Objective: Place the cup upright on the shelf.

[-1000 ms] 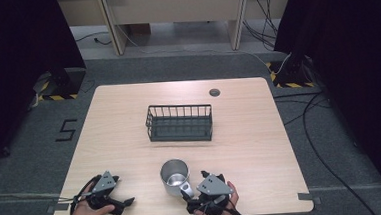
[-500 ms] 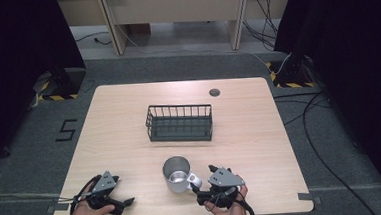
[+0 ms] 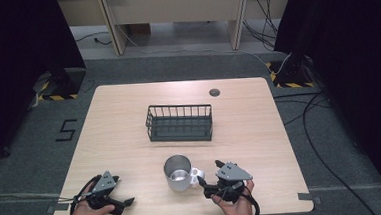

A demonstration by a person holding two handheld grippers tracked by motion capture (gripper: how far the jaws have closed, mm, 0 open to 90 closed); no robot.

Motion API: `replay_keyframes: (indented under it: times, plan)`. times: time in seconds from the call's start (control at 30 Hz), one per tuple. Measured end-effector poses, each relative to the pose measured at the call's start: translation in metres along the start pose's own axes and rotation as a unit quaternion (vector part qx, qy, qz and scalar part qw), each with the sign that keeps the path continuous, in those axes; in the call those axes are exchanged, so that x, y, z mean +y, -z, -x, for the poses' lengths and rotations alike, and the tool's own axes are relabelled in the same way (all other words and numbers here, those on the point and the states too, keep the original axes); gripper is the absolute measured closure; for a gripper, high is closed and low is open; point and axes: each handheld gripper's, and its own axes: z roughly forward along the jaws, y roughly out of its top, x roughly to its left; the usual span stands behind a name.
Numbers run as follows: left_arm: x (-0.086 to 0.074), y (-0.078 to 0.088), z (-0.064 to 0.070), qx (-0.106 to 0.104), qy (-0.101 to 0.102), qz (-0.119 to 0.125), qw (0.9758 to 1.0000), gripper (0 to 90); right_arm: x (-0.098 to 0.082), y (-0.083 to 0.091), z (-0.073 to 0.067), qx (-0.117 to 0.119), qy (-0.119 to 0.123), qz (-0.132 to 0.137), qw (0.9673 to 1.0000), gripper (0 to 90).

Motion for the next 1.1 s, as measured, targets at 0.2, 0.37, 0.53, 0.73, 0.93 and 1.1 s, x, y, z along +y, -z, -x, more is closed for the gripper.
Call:
replay_keyframes:
  times: [0.2, 0.37, 0.53, 0.73, 0.93, 1.1]
  plan:
    - [0.000, 0.000, 0.000, 0.000, 0.000, 0.000, 1.0000, 0.0, 0.001, -0.004, 0.004, -0.003, -0.002, 0.003, 1.0000, 20.7]
    - [0.000, 0.000, 0.000, 0.000, 0.001, 0.001, 1.0000, 0.0, 0.002, -0.006, 0.007, 0.004, -0.005, 0.007, 1.0000, 20.8]
    - [0.000, 0.000, 0.000, 0.000, 0.001, 0.001, 1.0000, 0.0, 0.006, -0.002, 0.002, 0.034, -0.007, 0.031, 0.9989, 16.6]
    - [0.000, 0.000, 0.000, 0.000, 0.001, 0.001, 1.0000, 0.0, 0.013, -0.001, -0.005, 0.081, -0.001, 0.062, 0.9948, 14.9]
    - [0.000, 0.000, 0.000, 0.000, 0.001, 0.001, 1.0000, 0.0, 0.016, -0.008, -0.009, 0.105, -0.002, 0.081, 0.9912, 14.8]
    - [0.000, 0.000, 0.000, 0.000, 0.001, 0.001, 1.0000, 0.0, 0.019, -0.016, -0.014, 0.120, 0.009, 0.082, 0.9893, 14.9]
